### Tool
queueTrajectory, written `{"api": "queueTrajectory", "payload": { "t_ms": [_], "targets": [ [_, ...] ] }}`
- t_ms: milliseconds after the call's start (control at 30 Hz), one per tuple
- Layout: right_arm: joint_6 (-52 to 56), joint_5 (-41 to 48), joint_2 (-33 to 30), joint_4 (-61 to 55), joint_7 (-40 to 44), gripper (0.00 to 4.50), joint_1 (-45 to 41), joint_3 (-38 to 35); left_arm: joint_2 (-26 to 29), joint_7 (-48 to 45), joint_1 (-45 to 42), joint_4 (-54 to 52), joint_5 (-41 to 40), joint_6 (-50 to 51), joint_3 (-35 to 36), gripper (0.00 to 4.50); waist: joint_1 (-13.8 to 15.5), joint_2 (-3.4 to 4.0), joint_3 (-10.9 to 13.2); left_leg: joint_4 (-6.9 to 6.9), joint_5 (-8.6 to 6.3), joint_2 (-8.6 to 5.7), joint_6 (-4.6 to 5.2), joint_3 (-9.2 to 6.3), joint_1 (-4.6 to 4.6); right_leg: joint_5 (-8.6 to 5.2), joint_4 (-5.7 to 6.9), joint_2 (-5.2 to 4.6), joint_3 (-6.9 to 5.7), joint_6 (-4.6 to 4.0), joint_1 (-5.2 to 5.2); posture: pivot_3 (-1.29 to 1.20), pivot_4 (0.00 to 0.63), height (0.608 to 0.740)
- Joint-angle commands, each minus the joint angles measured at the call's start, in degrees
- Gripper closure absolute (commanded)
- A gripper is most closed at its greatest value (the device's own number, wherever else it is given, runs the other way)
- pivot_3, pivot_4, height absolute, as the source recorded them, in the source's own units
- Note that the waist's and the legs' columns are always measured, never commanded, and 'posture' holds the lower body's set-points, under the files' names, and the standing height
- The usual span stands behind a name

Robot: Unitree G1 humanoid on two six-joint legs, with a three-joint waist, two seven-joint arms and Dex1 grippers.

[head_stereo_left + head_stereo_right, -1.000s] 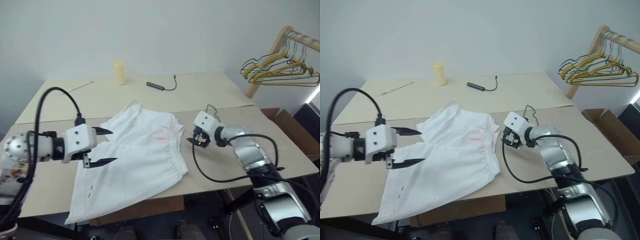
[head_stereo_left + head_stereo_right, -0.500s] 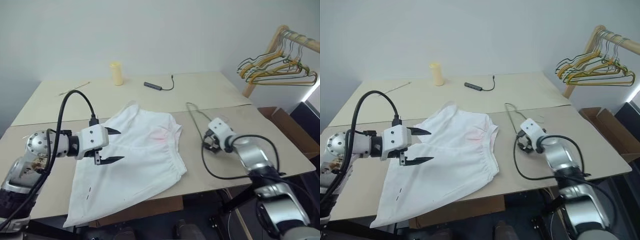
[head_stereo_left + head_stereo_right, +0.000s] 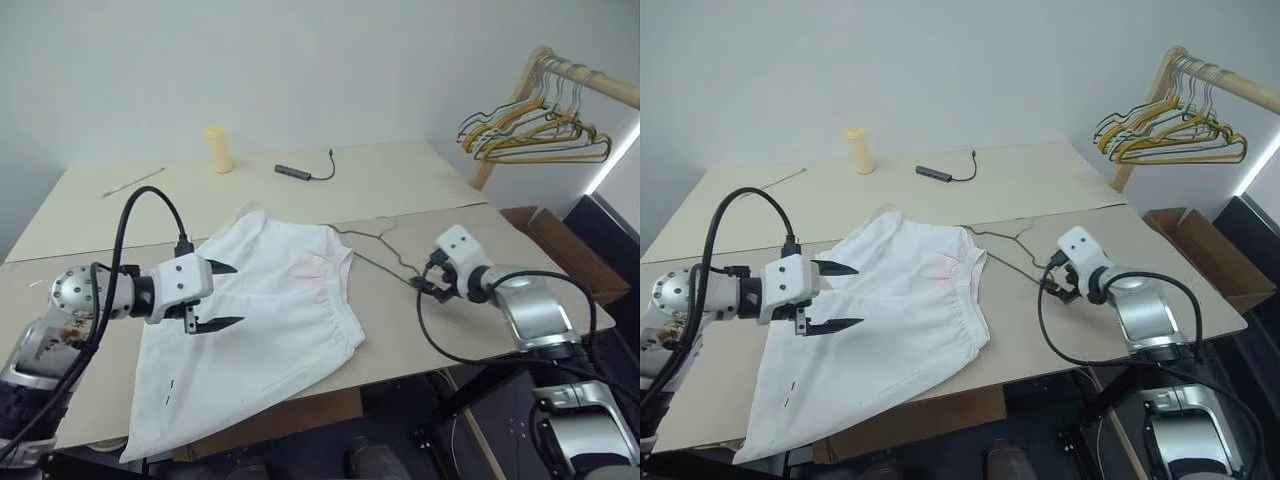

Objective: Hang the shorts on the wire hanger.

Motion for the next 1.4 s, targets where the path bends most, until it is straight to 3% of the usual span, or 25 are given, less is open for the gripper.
{"api": "queueTrajectory", "payload": {
  "t_ms": [33, 367, 667, 833, 1133, 1400],
  "targets": [
    [-3.98, 3.12, 1.70, 9.14, 3.92, 0.00, -6.53, -1.33, 1.14, -0.36, -0.88, -0.93, -0.87, -1.16, 1.74, 0.03, -0.03, 0.00, 0.00, 0.00, 0.00, -0.01, 0.00, 0.00, -0.01, 0.01, -0.01, -0.01, 0.00, 0.00, 0.00, -0.07, 0.000, 0.740],
    [-10.67, -0.28, 4.50, 36.79, 10.37, 0.00, -18.57, 2.64, 2.77, 0.80, 3.37, -4.07, 0.19, -0.08, 3.21, 0.03, 0.62, 0.03, 0.02, -0.01, 0.00, -0.11, 0.01, -0.04, -0.08, 0.23, -0.08, -0.10, -0.02, -0.26, 0.00, -0.03, 0.000, 0.740],
    [-10.55, -4.84, 5.62, 45.75, 10.42, 0.00, -22.71, 5.77, 2.84, 2.41, 5.57, -6.79, -0.65, 1.50, 4.50, 0.03, 0.66, 0.04, 0.03, -0.01, 0.00, -0.12, 0.01, -0.04, -0.02, 0.24, -0.02, -0.11, 0.00, -0.27, 0.02, -0.01, 0.000, 0.740],
    [-12.15, -8.92, 6.00, 47.62, 8.30, 1.25, -23.04, 8.31, 2.57, 3.13, 5.56, -7.45, -0.78, 1.95, 4.28, 0.00, 0.80, 0.02, 0.01, -0.01, 0.00, -0.12, 0.01, -0.05, 0.04, 0.24, -0.01, -0.12, -0.01, -0.27, 0.09, -0.01, 0.000, 0.740],
    [-11.39, -11.84, 6.35, 48.31, 5.17, 4.46, -22.17, 9.69, 1.91, 4.66, 4.78, -7.69, 0.03, 2.36, 3.47, 0.00, 1.41, -0.03, -0.03, -0.01, 0.00, -0.12, 0.01, -0.05, 0.29, 0.23, -0.01, -0.12, -0.02, -0.21, 0.33, -0.01, 0.000, 0.740],
    [-7.57, -7.55, 6.43, 42.27, -4.01, 4.46, -20.08, 2.33, -1.09, 7.69, 0.38, -5.52, 0.75, 3.42, 1.52, 0.00, 2.20, -0.14, -0.10, -0.01, 0.00, -0.15, 0.00, -0.05, 0.69, 0.13, -0.18, -0.21, -0.10, -0.01, 0.85, -0.05, 0.000, 0.740]
  ]
}}
